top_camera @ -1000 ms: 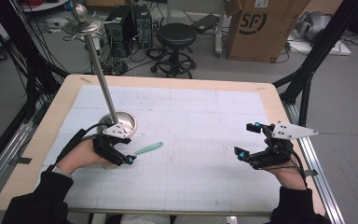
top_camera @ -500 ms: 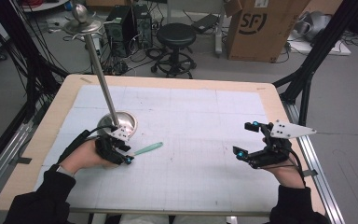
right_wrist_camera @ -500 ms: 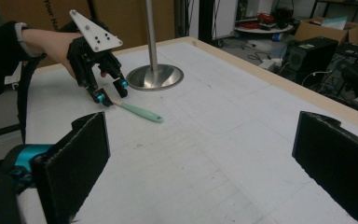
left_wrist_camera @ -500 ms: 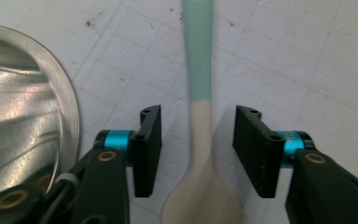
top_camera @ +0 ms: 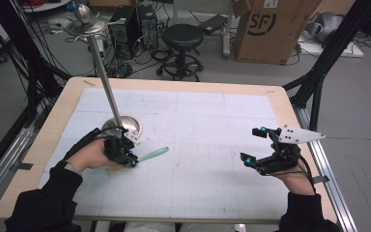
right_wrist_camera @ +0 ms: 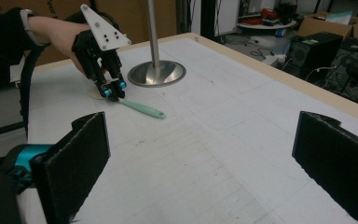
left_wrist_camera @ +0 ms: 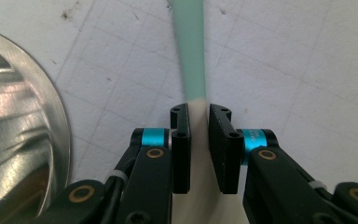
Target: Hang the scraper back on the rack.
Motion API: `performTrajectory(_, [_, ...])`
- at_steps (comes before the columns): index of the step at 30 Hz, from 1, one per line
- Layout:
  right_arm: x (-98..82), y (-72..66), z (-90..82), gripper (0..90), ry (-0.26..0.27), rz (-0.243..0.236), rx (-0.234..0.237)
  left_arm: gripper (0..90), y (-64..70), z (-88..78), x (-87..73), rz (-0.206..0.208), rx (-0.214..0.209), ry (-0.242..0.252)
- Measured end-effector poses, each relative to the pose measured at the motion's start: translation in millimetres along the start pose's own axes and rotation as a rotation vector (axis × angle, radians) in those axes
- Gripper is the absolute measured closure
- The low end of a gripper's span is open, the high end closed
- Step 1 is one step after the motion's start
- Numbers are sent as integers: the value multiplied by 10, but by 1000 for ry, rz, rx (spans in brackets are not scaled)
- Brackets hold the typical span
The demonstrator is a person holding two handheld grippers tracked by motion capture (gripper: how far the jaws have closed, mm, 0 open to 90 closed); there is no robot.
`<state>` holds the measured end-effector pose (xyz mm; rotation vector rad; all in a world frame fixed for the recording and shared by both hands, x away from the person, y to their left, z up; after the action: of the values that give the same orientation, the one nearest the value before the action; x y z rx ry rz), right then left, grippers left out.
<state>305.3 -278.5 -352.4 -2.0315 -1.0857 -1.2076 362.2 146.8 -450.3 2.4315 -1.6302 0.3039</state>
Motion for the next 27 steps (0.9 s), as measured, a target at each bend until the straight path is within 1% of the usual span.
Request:
performTrajectory(1, [-1, 1, 3, 30, 0, -1, -1, 796, 1, 0, 2, -7, 2, 1])
performTrajectory(3, [0, 0, 9, 30, 0, -5, 0, 802, 5, -4, 0, 1, 6, 6])
performTrajectory(4, [0, 0, 9, 30, 0, -5, 0, 802, 10, -6, -2, -8, 6, 11])
performTrajectory(5, [0, 1, 8, 30, 1, -6, 2, 803, 12, -18, -7, -7, 7, 12])
performTrajectory(7, [-2, 4, 2, 30, 0, 0, 2, 803, 17, -55, -22, -3, -2, 47])
performTrajectory(8, [-2, 9, -2, 30, 3, -1, 1, 804, 21, -87, -32, -8, 2, 64])
performTrajectory(9, [-2, 11, -6, 30, 5, 1, 2, 804, 18, -127, -46, -4, 5, 76])
performTrajectory(10, [-4, 18, -10, 30, 6, 0, -1, 804, 28, -164, -61, -15, 5, 102])
performTrajectory(11, [-7, 23, -10, 30, 6, 2, -3, 804, 30, -212, -79, -14, 12, 119])
performTrajectory(12, [-10, 29, -9, 30, 8, 2, -6, 804, 29, -255, -101, -10, 9, 144])
performTrajectory(13, [-15, 28, -10, 30, 5, 5, -3, 804, 33, -296, -126, -16, 8, 172])
performTrajectory(16, [-16, 23, -2, 30, 4, 8, -4, 805, 42, -398, -211, -49, 6, 245])
performTrajectory(20, [-14, 18, 17, 30, -1, 6, -2, 807, 63, -465, -308, -76, 14, 304])
performTrajectory(22, [-11, 19, 28, 30, -1, 5, -4, 808, 74, -514, -338, -80, 13, 341])
performTrajectory(24, [-9, 15, 36, 30, -3, 8, -1, 808, 85, -578, -363, -88, 9, 396])
performTrajectory(27, [-11, 19, 44, 30, -4, 3, -3, 808, 91, -686, -409, -100, 30, 473])
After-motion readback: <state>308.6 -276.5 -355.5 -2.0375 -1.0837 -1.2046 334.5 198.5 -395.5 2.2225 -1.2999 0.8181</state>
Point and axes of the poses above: each handheld gripper's, and its own axes: z roughly forward along the jaws, x roughly out of its top, y roughly to its right, the point moved 4 cm from there along z, roughly forward along the jaws, and after that the axes turned 9 degrees about -y, right-handed, at the moved point
